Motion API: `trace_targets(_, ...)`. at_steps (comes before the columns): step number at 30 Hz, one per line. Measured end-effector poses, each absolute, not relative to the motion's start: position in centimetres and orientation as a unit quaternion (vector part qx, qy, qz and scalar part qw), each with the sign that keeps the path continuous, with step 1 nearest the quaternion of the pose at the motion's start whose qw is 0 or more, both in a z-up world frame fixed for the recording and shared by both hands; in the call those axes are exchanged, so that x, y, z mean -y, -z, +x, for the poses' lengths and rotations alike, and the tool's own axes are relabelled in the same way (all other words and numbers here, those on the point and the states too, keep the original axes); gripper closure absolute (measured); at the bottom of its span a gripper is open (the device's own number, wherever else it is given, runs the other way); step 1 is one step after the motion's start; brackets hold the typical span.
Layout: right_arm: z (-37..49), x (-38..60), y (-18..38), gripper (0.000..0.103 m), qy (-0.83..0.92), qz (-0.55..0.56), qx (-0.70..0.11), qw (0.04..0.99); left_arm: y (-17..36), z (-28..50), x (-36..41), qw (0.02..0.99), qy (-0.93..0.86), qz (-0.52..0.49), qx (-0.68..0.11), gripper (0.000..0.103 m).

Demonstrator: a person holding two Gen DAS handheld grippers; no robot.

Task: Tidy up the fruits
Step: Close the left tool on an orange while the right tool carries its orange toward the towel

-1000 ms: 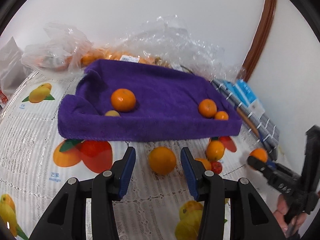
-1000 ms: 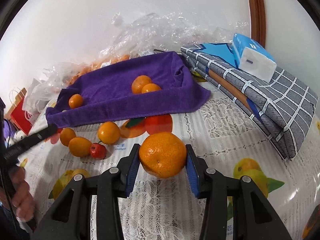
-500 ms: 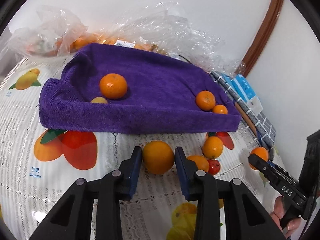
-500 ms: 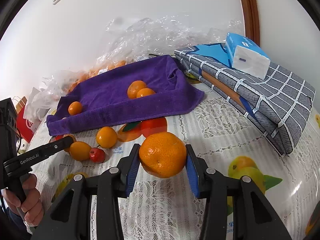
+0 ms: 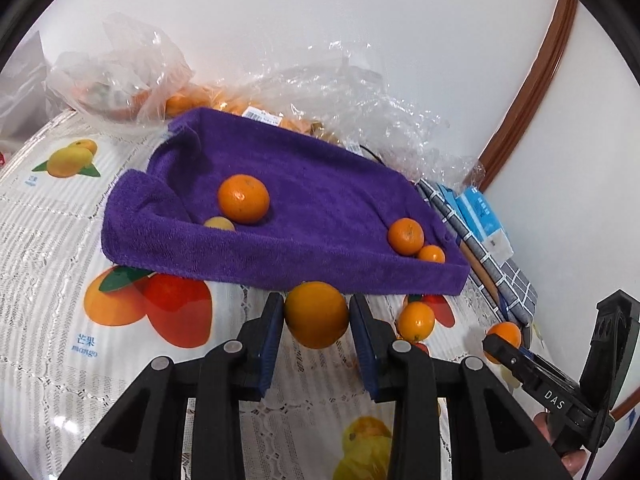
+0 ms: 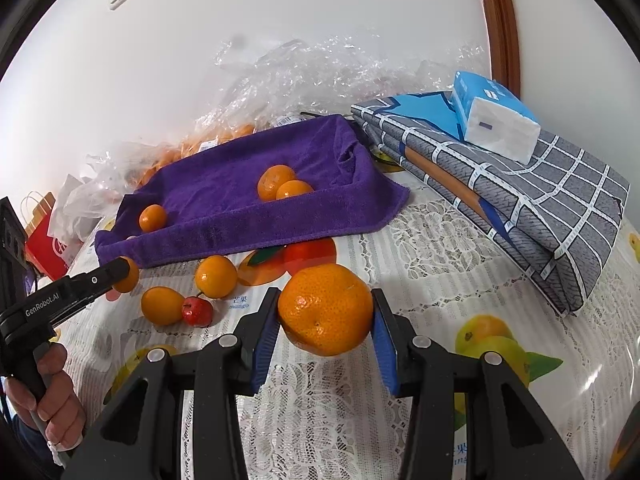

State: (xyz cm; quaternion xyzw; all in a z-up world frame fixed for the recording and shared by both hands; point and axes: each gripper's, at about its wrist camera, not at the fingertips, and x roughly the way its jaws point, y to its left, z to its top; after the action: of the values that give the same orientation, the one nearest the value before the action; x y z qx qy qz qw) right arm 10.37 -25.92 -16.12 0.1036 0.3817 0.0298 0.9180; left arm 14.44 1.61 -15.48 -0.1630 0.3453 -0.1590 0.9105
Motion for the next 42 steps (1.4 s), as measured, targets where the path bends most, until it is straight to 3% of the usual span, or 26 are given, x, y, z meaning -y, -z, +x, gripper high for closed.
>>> trace_targets(26,9.4,25.8,14.7,0.060,-0.063,0.117,-0.347,0.928,13.4,13.1,-3.5,0.939,0.105,-0.174,-0.276,0.071)
trace_targets(42,14.4,22.5,9.6,0.060,-0.087,0.069,-0.314,0.943,9.2,15.0,-7.8,0.943,0.045,-0.161,-0.288,0.071)
